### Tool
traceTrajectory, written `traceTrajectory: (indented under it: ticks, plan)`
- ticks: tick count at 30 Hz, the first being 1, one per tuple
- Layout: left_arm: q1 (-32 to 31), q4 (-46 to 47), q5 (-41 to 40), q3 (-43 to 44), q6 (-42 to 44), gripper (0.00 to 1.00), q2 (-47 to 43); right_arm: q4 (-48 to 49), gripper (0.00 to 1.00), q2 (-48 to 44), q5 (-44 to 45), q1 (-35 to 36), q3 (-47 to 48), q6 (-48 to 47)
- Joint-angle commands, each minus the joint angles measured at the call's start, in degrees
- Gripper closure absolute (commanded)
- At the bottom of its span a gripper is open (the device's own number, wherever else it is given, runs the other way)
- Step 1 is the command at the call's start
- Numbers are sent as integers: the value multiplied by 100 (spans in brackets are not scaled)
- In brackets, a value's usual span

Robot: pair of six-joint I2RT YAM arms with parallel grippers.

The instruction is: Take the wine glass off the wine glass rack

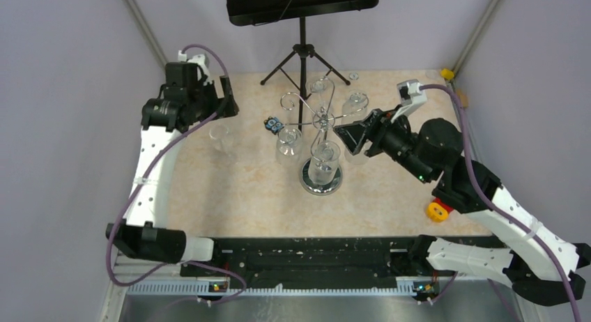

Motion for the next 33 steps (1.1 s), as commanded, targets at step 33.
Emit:
traceTrajectory:
  ticks: [33]
  plan:
    - [-1015,3935,4174,1229,-2655,15,1899,843,38,820,70,-27,571,-537]
